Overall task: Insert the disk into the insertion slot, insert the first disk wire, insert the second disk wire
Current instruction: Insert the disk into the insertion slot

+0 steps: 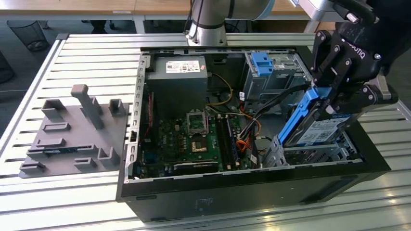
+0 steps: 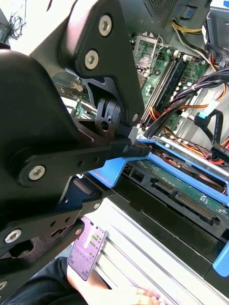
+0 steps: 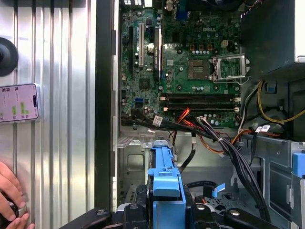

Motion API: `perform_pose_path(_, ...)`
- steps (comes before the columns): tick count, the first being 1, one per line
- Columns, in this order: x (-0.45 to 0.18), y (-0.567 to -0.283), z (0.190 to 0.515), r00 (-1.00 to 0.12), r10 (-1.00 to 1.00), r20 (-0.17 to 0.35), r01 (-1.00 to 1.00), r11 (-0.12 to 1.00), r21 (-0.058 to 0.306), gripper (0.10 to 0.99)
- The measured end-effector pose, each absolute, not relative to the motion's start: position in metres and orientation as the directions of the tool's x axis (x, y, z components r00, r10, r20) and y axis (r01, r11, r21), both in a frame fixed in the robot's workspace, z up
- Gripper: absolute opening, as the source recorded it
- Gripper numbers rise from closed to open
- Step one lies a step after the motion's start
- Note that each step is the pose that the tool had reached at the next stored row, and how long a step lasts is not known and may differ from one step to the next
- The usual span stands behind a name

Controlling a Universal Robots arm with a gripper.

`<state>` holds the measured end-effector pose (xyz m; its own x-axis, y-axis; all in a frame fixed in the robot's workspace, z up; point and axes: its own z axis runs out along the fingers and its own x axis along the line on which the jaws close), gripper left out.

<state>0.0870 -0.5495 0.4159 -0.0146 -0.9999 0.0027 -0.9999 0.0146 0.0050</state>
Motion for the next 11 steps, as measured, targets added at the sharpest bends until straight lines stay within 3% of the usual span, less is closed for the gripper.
perform_pose_path(11,0.087,-0.5495,0.4095,-0.015,-1.0,0.003,-1.0,0.015,0.005,0.369)
